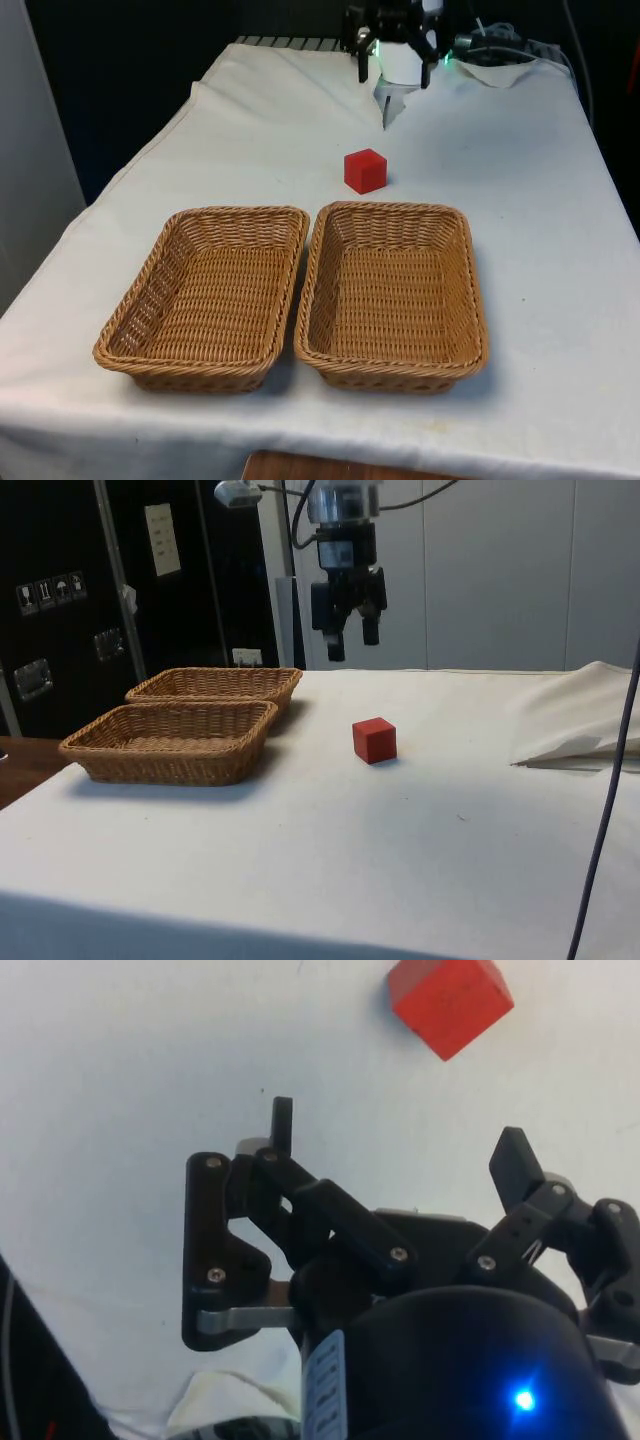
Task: Pick up the red cube and place it into the right basket.
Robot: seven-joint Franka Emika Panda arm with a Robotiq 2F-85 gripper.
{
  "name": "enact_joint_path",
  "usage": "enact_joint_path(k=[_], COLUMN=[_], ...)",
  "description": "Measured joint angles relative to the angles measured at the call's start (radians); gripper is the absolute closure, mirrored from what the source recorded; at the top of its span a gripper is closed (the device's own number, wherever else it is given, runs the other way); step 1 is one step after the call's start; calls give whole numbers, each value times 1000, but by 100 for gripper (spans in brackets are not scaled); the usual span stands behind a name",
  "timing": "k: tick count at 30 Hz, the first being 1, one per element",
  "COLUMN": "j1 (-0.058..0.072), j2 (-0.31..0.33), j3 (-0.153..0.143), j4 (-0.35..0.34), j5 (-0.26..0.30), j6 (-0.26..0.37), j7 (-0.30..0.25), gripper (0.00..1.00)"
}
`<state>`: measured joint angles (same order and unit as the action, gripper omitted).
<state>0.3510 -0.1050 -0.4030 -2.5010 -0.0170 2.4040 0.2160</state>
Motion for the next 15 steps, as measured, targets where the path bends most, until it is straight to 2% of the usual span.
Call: enact_joint_path(k=[15], j1=[-4], j2=[110], j3=[-2], j4=[-24], j5=[24], j6=[117], j7=[73], gripper=[0])
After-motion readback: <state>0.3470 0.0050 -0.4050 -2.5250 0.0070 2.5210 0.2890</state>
